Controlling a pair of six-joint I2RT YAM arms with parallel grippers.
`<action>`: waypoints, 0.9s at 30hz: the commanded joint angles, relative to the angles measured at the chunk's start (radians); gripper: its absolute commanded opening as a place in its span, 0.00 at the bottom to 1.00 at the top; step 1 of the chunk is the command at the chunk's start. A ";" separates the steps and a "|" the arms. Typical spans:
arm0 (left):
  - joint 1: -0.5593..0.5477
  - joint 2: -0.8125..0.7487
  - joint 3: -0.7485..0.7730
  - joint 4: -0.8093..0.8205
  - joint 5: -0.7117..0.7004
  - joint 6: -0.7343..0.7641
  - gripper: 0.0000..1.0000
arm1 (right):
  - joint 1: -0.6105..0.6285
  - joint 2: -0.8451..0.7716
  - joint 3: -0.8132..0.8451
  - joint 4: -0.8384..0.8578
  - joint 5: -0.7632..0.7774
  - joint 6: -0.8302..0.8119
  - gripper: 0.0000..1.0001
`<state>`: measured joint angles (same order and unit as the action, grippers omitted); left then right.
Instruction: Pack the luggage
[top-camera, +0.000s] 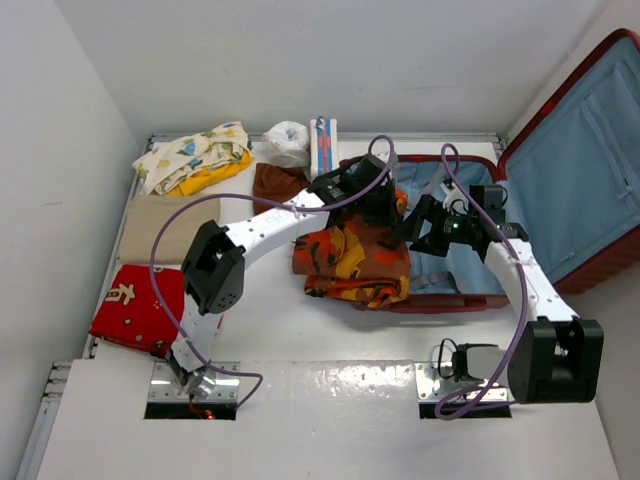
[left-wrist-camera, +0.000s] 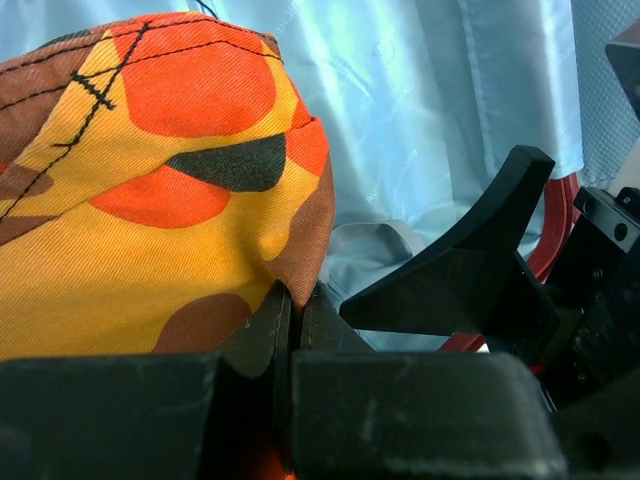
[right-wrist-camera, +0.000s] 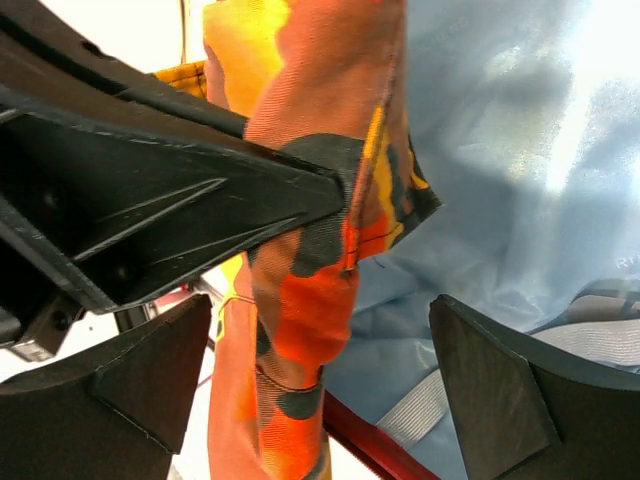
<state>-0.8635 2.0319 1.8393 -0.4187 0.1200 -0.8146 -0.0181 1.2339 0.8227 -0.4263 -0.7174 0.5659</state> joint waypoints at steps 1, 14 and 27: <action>0.001 -0.012 0.034 0.195 0.072 -0.038 0.00 | 0.007 -0.021 0.030 0.032 -0.040 0.000 0.90; 0.001 -0.072 -0.066 0.390 0.193 -0.126 0.00 | 0.010 0.036 -0.002 0.089 0.006 0.012 0.58; 0.047 -0.081 -0.055 0.436 0.192 -0.080 0.85 | 0.010 0.067 0.032 0.018 0.091 -0.129 0.00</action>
<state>-0.8307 2.0342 1.7435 -0.1661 0.2508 -0.8879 -0.0151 1.2953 0.8146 -0.3828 -0.6857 0.5327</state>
